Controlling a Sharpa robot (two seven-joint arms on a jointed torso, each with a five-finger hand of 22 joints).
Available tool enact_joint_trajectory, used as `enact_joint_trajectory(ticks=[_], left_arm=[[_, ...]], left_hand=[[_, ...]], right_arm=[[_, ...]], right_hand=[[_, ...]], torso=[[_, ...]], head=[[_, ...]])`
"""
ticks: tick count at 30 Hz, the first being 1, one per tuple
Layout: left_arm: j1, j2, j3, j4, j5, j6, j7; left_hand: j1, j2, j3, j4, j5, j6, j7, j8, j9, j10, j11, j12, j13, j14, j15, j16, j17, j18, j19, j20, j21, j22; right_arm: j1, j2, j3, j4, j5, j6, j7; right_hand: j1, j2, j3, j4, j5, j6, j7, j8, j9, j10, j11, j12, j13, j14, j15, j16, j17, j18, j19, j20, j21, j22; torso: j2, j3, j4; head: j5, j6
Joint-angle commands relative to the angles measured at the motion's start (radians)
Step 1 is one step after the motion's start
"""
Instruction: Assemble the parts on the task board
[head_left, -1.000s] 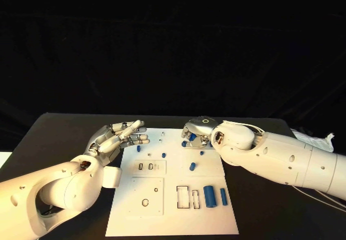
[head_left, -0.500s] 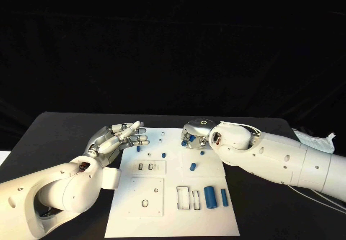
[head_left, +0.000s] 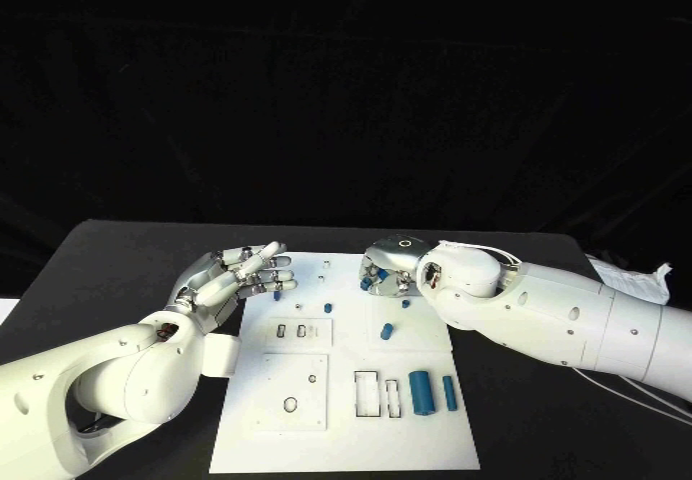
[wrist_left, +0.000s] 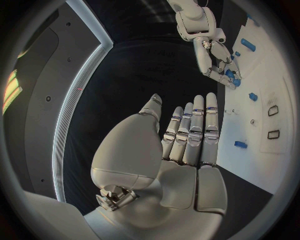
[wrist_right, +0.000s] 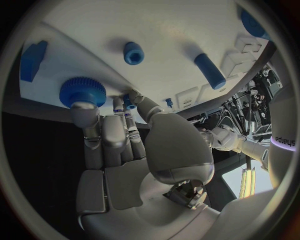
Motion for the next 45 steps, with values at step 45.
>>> enact_joint_trajectory(ticks=[45], left_arm=[[0.001, 0.003, 0.001, -0.015, 0.012, 0.002, -0.014]], left_hand=[[0.007, 0.01, 0.003, -0.014, -0.002, 0.005, 0.009, -0.009, -0.001, -0.003, 0.008, -0.01, -0.002, 0.004, 0.007, -0.01, 0.005, 0.011, 0.005, 0.001, -0.007, -0.004]], right_arm=[[-0.002, -0.005, -0.001, 0.021, 0.011, -0.002, 0.011]], right_hand=[[0.055, -0.002, 0.108, 0.049, -0.014, 0.065, -0.006, 0.02, 0.016, 0.077, -0.012, 0.0, 0.005, 0.025, -0.009, 0.063, 0.053, -0.013, -0.01, -0.007, 0.063, 0.054]], torso=[[0.014, -0.0084, 0.0152]], head=[[-0.015, -0.004]])
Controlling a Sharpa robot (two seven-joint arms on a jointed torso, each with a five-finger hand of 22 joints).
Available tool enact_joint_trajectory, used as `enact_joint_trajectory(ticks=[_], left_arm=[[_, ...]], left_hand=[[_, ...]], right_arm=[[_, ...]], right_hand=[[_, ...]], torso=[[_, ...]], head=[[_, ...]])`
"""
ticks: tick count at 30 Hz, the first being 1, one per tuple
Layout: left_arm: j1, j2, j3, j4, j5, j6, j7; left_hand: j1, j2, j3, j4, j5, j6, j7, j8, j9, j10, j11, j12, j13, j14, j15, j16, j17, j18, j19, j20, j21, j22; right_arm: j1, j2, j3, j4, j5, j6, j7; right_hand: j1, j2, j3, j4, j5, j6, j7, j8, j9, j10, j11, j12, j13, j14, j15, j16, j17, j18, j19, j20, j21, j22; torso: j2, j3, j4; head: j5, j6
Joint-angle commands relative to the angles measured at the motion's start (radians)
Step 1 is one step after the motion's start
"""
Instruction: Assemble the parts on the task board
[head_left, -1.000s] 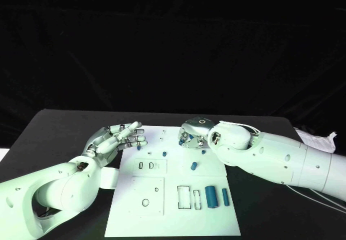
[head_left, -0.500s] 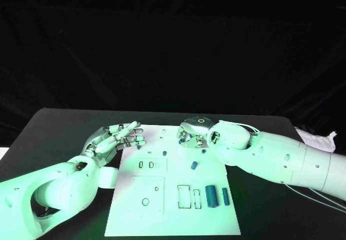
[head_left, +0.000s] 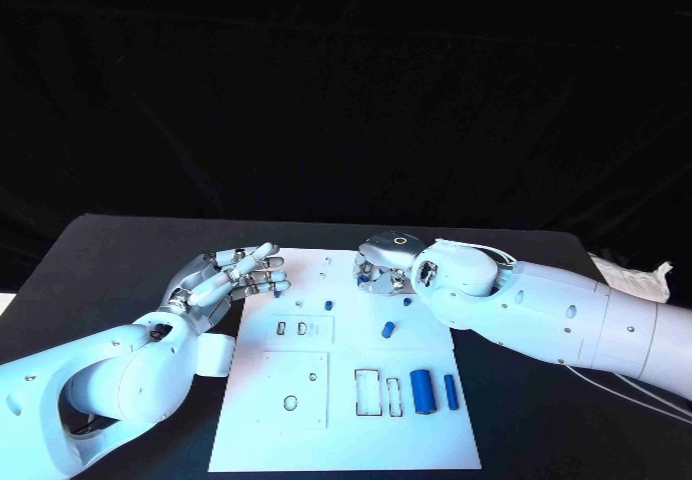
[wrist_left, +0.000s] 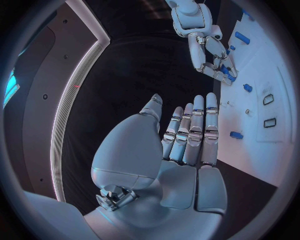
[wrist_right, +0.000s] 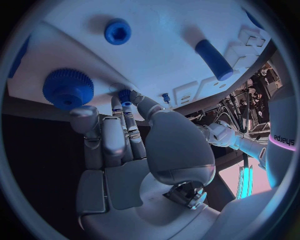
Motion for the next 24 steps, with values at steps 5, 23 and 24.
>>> enact_joint_trajectory(ticks=[5, 23, 24], left_arm=[[0.001, 0.001, 0.001, 0.002, 0.003, 0.004, 0.001], [0.001, 0.001, 0.001, 0.008, 0.005, 0.005, 0.002], [0.001, 0.001, 0.001, 0.008, 0.005, 0.006, 0.002]], left_hand=[[0.005, 0.007, 0.0, -0.007, -0.002, 0.006, 0.009, -0.005, -0.001, 0.001, 0.004, -0.005, -0.001, 0.001, 0.003, -0.006, 0.002, 0.011, 0.006, 0.001, -0.007, -0.002], [0.007, 0.009, 0.001, -0.01, -0.002, 0.006, 0.009, -0.006, 0.0, 0.001, 0.004, -0.006, -0.001, 0.002, 0.003, -0.007, 0.003, 0.011, 0.006, 0.001, -0.008, -0.003], [0.007, 0.009, 0.001, -0.01, -0.002, 0.006, 0.009, -0.006, 0.0, 0.001, 0.004, -0.006, -0.001, 0.002, 0.003, -0.007, 0.003, 0.011, 0.006, 0.001, -0.008, -0.003]], right_arm=[[-0.003, 0.001, -0.002, -0.004, -0.003, 0.026, -0.002], [-0.003, 0.027, 0.014, 0.008, 0.023, -0.23, -0.003], [-0.003, 0.032, 0.014, 0.003, 0.02, -0.237, -0.006]], right_hand=[[0.03, 0.013, 0.025, -0.003, 0.006, 0.009, 0.001, 0.004, 0.003, 0.022, -0.013, 0.0, 0.001, 0.025, -0.009, 0.009, 0.006, -0.014, -0.001, -0.009, 0.009, 0.008], [0.036, -0.003, 0.056, -0.004, 0.01, 0.009, 0.013, -0.004, 0.005, 0.019, -0.006, -0.002, -0.001, 0.025, -0.005, 0.017, 0.014, -0.016, -0.001, -0.007, 0.021, 0.021], [0.036, -0.003, 0.056, -0.004, 0.01, 0.009, 0.013, -0.004, 0.005, 0.019, -0.006, -0.002, -0.001, 0.025, -0.005, 0.018, 0.014, -0.016, -0.001, -0.007, 0.021, 0.021]], torso=[[0.001, -0.0011, 0.0032], [0.004, -0.004, 0.0074], [0.004, -0.0036, 0.0069]], head=[[-0.001, -0.004], [0.005, 0.007], [0.006, 0.006]])
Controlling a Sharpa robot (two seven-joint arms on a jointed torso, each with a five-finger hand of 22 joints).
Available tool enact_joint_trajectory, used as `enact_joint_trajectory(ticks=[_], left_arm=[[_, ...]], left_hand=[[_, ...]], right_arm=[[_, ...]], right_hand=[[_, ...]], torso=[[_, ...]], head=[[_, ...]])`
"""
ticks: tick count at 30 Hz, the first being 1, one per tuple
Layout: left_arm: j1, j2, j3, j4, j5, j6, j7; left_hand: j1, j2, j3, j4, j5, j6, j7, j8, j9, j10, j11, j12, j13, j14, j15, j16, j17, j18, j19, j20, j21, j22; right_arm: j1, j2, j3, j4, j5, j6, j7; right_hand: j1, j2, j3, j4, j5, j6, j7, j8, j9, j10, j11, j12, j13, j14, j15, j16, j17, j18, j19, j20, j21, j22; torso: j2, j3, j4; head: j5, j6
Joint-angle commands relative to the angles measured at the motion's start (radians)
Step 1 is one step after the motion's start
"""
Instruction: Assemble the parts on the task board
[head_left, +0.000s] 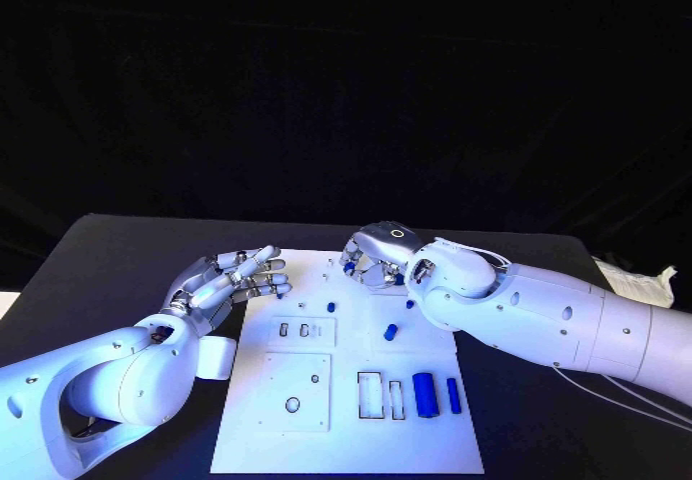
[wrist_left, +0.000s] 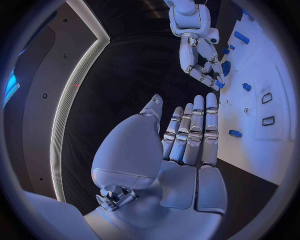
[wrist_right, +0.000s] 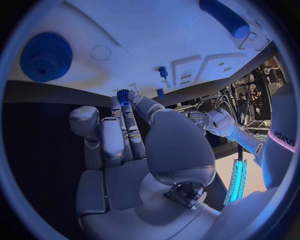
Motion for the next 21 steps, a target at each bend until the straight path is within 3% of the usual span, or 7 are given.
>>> enact_joint_trajectory(ticks=[1, 21], left_arm=[[0.001, 0.001, 0.001, 0.004, 0.003, 0.006, 0.005], [0.001, 0.002, 0.001, 0.012, -0.047, 0.009, 0.007]], left_hand=[[0.003, 0.005, 0.0, -0.004, -0.002, 0.006, 0.009, -0.006, -0.001, 0.001, 0.004, -0.006, -0.001, 0.002, 0.003, -0.004, 0.001, 0.011, 0.006, 0.001, -0.004, -0.001], [0.006, 0.005, 0.001, -0.007, -0.002, 0.007, 0.009, -0.007, 0.0, 0.001, 0.004, -0.007, -0.001, 0.002, 0.003, -0.005, 0.002, 0.011, 0.007, 0.001, -0.004, -0.002]], right_arm=[[0.0, 0.016, 0.001, -0.015, -0.008, -0.077, -0.015], [0.001, 0.114, 0.001, -0.126, -0.058, -0.074, -0.043]], right_hand=[[0.018, 0.008, 0.011, -0.003, 0.001, 0.0, 0.007, -0.005, 0.0, 0.016, -0.009, 0.003, 0.002, 0.026, -0.004, 0.008, 0.003, -0.016, 0.0, -0.006, 0.006, 0.004], [0.018, 0.003, 0.017, -0.002, 0.005, -0.002, 0.01, -0.008, 0.0, 0.012, -0.007, 0.002, 0.001, 0.027, -0.002, 0.012, 0.008, -0.017, 0.0, -0.005, 0.009, 0.007]], torso=[[0.001, 0.0003, 0.0001], [0.005, -0.0005, 0.0059]], head=[[0.006, -0.003], [0.011, -0.002]])
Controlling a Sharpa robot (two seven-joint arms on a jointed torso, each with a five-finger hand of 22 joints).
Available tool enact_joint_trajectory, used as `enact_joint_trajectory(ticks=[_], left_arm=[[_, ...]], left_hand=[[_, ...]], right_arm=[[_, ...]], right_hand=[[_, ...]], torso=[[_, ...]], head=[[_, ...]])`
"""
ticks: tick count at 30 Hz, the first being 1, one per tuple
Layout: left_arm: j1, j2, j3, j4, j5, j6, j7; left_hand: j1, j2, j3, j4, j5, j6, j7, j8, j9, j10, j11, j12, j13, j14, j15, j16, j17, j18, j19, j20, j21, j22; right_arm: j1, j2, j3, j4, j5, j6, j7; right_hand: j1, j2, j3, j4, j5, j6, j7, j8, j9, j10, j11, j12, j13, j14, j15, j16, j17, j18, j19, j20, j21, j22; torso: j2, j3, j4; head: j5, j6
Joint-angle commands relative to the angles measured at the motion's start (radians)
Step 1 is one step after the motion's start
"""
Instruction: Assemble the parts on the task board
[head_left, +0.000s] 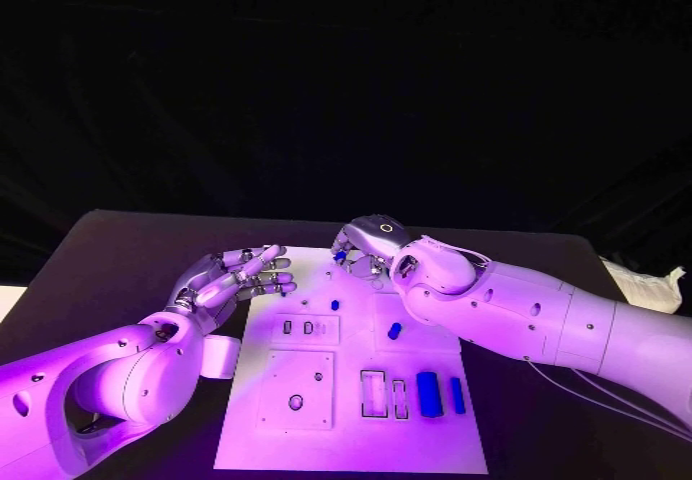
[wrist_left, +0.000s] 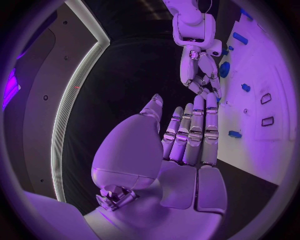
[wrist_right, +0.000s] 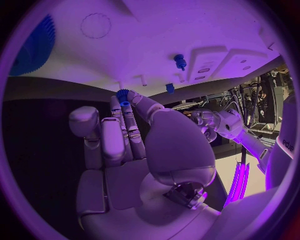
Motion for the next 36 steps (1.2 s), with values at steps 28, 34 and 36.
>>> enact_joint_trajectory(ticks=[28, 34, 36], left_arm=[[0.001, 0.003, 0.002, 0.005, -0.019, 0.009, 0.005], [0.001, 0.003, 0.002, 0.005, -0.018, 0.01, 0.004], [0.001, 0.003, 0.002, 0.005, -0.018, 0.01, 0.004]], left_hand=[[0.006, 0.006, 0.001, -0.007, -0.002, 0.007, 0.009, -0.003, -0.001, 0.001, 0.004, -0.003, -0.001, 0.002, 0.003, -0.003, 0.001, 0.011, 0.007, 0.001, -0.004, -0.002], [0.007, 0.005, 0.001, -0.01, -0.002, 0.007, 0.009, -0.005, -0.001, 0.001, 0.005, -0.004, -0.001, 0.002, 0.003, -0.005, 0.002, 0.011, 0.007, 0.001, -0.005, -0.002], [0.007, 0.005, 0.001, -0.01, -0.002, 0.007, 0.009, -0.005, -0.001, 0.001, 0.005, -0.004, -0.001, 0.002, 0.003, -0.005, 0.002, 0.011, 0.007, 0.001, -0.005, -0.002]], right_arm=[[0.001, 0.058, -0.001, -0.069, -0.025, 0.044, -0.027], [0.004, 0.065, -0.002, -0.08, -0.029, 0.062, -0.041], [0.005, 0.066, -0.003, -0.083, -0.03, 0.067, -0.044]], right_hand=[[0.0, -0.009, 0.015, 0.011, -0.003, -0.01, 0.008, -0.011, -0.001, -0.005, -0.003, 0.003, 0.0, 0.025, 0.002, 0.009, 0.0, -0.016, -0.005, 0.0, 0.006, -0.001], [-0.018, -0.039, 0.021, 0.031, -0.04, -0.065, 0.02, -0.016, -0.013, -0.068, 0.012, 0.003, -0.003, 0.007, 0.015, -0.028, -0.062, -0.005, -0.042, 0.011, -0.031, -0.065], [-0.025, -0.053, 0.02, 0.037, -0.049, -0.085, 0.024, -0.016, -0.017, -0.102, 0.018, 0.003, -0.004, -0.004, 0.021, -0.055, -0.102, 0.002, -0.062, 0.017, -0.055, -0.104]], torso=[[0.001, -0.0037, 0.0015], [0.002, -0.0032, 0.0024], [0.002, -0.0032, 0.0024]], head=[[0.001, -0.004], [-0.001, -0.003], [-0.002, -0.003]])
